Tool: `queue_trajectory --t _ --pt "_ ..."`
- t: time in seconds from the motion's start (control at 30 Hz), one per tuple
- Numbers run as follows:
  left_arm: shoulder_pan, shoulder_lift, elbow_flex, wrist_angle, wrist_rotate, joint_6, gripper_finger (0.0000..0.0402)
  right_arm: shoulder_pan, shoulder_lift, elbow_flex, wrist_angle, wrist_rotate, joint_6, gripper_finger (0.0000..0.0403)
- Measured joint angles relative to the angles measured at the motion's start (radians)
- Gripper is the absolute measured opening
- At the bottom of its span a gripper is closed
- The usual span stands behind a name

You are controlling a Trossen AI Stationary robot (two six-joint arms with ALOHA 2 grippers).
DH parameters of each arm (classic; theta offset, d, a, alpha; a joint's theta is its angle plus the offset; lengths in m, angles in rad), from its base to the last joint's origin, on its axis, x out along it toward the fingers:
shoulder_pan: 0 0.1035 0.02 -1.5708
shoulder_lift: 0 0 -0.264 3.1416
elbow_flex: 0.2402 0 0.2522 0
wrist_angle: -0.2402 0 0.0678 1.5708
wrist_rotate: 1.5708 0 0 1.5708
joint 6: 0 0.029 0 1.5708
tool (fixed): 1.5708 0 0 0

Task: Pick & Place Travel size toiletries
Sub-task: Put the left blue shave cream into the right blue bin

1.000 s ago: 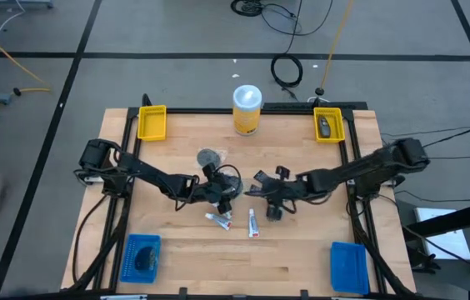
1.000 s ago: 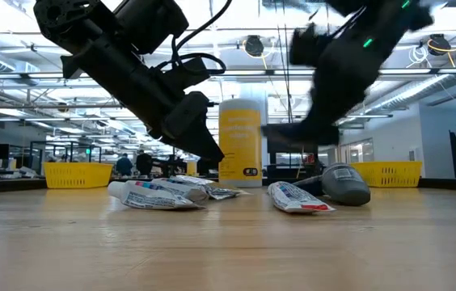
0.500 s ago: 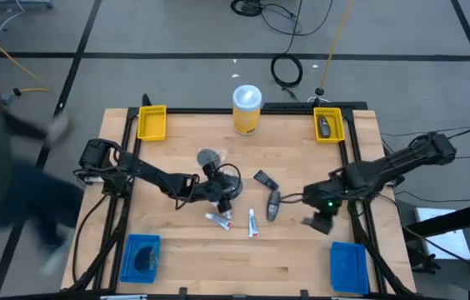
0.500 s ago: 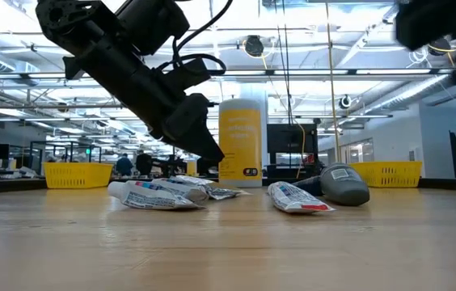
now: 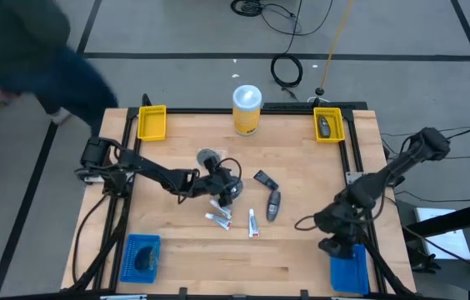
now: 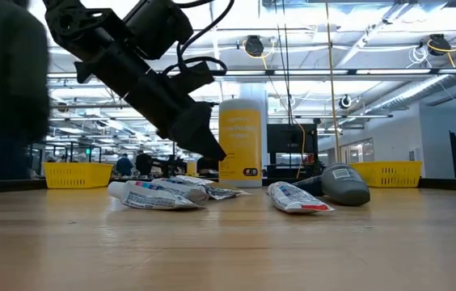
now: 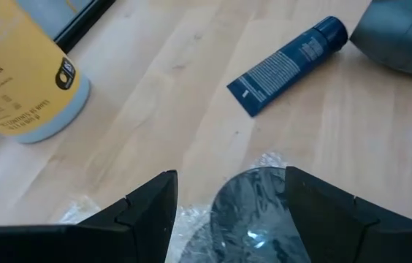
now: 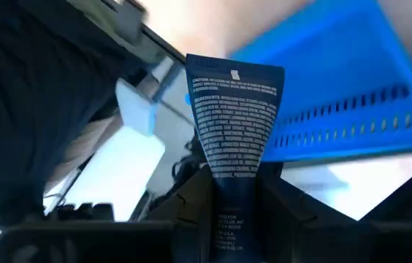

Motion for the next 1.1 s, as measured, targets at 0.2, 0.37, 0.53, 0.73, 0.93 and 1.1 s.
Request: queue_trajectory --t 0.2,0.37,0.53,0.73,0.93,1.1 --pt "0.014 0.0 0.0 0.024 0.0 0.034 0.025 0.046 0.052 -0.112 0.225 -0.181 0.168 0.0072" --pt "0.014 0.0 0.0 0.026 0.007 0.041 0.025 0.056 0.076 -0.198 0.369 -0.211 0.197 0.0072" --pt "0.014 0.0 0.0 0.03 0.008 0.04 0.025 0.056 0.082 -0.267 0.469 -0.218 0.197 0.0074" --pt "0.014 0.0 0.0 0.021 0.008 0.022 0.025 0.056 0.082 -0.308 0.482 -0.238 0.197 0.0094" --pt "0.013 0.0 0.0 0.002 0.009 -0.004 0.025 0.056 0.082 -0.33 0.483 -0.236 0.229 0.014" --pt "0.013 0.0 0.0 -0.004 0.009 -0.011 0.025 0.049 0.079 -0.342 0.482 -0.236 0.228 0.0182"
